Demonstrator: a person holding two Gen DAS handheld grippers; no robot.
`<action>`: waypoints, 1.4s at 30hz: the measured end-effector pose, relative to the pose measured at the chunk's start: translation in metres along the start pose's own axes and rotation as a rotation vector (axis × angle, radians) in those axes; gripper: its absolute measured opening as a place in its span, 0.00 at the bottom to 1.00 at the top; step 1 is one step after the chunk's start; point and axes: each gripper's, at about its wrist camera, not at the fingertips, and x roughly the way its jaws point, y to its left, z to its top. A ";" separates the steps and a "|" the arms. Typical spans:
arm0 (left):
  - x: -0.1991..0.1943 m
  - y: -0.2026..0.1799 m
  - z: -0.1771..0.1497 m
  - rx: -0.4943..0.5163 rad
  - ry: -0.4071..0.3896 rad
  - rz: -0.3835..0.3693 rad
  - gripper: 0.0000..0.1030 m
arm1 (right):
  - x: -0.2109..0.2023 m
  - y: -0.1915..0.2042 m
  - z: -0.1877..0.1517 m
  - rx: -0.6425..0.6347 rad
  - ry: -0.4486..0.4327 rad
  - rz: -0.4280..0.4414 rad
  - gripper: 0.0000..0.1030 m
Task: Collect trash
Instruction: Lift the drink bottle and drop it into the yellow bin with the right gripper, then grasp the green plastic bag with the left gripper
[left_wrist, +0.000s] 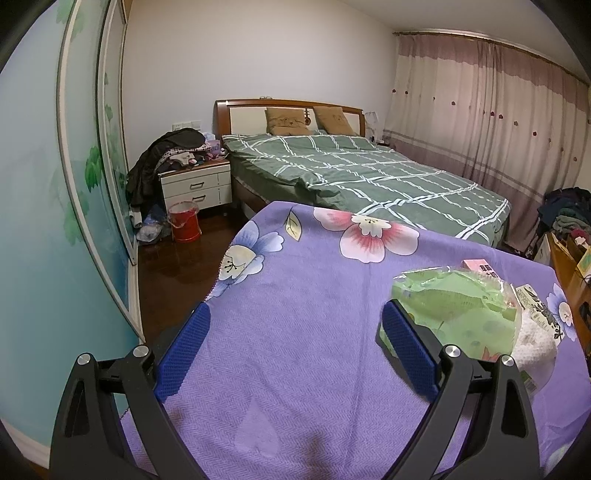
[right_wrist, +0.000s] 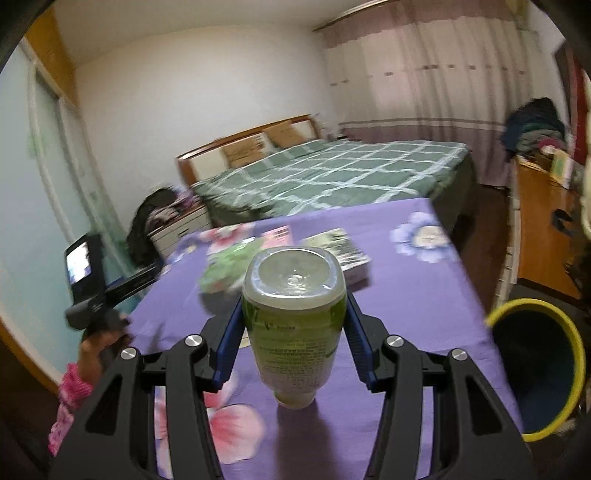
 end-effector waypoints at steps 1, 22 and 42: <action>0.000 -0.001 -0.001 0.003 0.000 0.001 0.90 | -0.004 -0.013 0.002 0.024 -0.010 -0.028 0.48; 0.002 -0.008 -0.003 0.044 0.012 -0.001 0.90 | -0.034 -0.201 -0.018 0.328 -0.062 -0.611 0.54; -0.003 -0.057 -0.016 0.219 0.040 -0.215 0.90 | 0.049 -0.124 -0.014 0.144 -0.008 -0.469 0.59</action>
